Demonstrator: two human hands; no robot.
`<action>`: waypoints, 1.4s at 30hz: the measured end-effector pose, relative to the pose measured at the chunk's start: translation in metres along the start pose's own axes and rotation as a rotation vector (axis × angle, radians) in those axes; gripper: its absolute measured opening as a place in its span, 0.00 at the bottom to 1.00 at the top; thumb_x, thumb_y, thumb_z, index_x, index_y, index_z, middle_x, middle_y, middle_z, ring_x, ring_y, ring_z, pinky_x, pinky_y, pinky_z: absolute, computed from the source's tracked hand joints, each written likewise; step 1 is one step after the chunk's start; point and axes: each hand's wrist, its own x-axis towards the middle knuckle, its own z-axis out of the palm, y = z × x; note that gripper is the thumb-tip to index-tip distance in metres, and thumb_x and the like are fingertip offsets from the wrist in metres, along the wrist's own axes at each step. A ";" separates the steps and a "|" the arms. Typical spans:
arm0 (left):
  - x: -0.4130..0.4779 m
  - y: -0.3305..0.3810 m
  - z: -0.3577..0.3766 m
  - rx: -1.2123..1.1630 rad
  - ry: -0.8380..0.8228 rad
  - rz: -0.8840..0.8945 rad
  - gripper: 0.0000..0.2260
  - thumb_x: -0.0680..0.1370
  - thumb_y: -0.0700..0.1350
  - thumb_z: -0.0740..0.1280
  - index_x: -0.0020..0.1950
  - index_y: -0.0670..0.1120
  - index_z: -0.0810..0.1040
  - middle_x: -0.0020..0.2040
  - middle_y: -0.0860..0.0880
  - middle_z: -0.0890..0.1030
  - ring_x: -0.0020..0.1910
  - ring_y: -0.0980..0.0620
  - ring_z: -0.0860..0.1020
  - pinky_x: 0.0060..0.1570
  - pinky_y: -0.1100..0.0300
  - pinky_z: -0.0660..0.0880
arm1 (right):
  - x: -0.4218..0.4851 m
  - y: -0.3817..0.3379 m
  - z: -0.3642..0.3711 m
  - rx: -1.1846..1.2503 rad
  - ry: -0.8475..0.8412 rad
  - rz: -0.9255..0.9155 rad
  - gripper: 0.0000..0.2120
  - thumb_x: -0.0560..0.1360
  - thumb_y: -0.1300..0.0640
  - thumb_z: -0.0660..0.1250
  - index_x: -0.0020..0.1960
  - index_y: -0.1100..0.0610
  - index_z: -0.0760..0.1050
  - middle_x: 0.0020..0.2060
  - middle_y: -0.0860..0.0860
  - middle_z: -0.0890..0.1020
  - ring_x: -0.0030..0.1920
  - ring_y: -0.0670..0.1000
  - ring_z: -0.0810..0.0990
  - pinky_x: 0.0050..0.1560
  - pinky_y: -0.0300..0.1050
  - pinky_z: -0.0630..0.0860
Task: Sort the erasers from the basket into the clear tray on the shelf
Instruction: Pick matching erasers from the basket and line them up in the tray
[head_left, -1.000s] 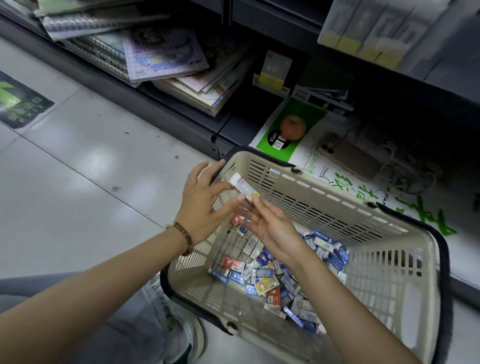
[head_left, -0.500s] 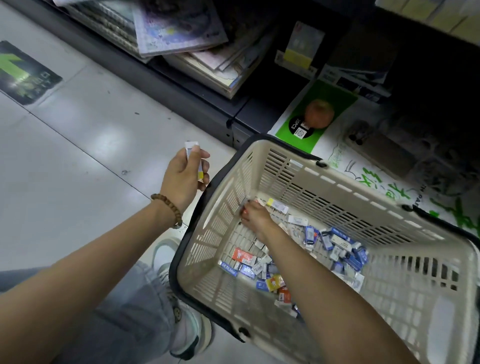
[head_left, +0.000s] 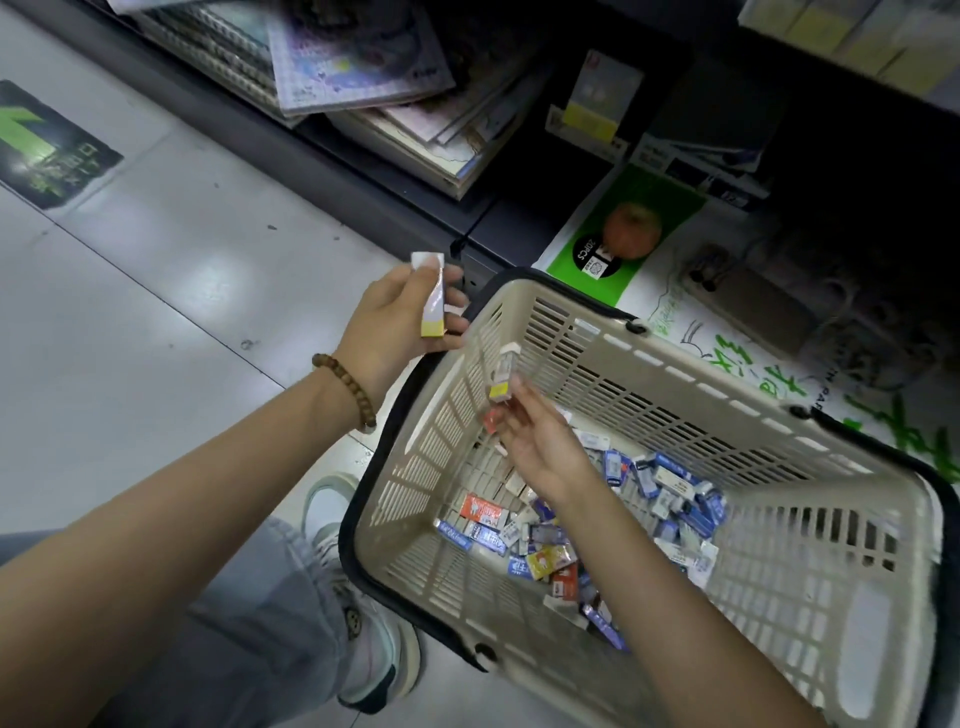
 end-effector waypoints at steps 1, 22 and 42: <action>-0.003 0.001 0.005 -0.037 -0.038 -0.050 0.12 0.81 0.49 0.58 0.53 0.41 0.74 0.41 0.48 0.78 0.36 0.55 0.78 0.41 0.61 0.80 | -0.013 -0.010 0.005 0.011 -0.065 -0.024 0.16 0.70 0.57 0.68 0.57 0.60 0.74 0.41 0.53 0.79 0.39 0.47 0.78 0.48 0.40 0.76; 0.006 -0.025 -0.006 -0.086 0.068 -0.185 0.09 0.78 0.46 0.64 0.50 0.40 0.76 0.49 0.43 0.83 0.46 0.50 0.83 0.42 0.63 0.80 | 0.045 -0.001 -0.102 -1.215 0.357 -0.173 0.26 0.74 0.52 0.69 0.69 0.57 0.68 0.65 0.57 0.72 0.63 0.56 0.72 0.65 0.52 0.70; 0.012 -0.024 0.007 -0.055 -0.033 -0.222 0.07 0.78 0.46 0.63 0.51 0.44 0.76 0.46 0.50 0.85 0.43 0.55 0.83 0.37 0.66 0.78 | 0.062 0.028 -0.074 -0.886 0.429 -0.219 0.12 0.71 0.63 0.73 0.52 0.64 0.76 0.41 0.50 0.77 0.42 0.49 0.75 0.46 0.44 0.73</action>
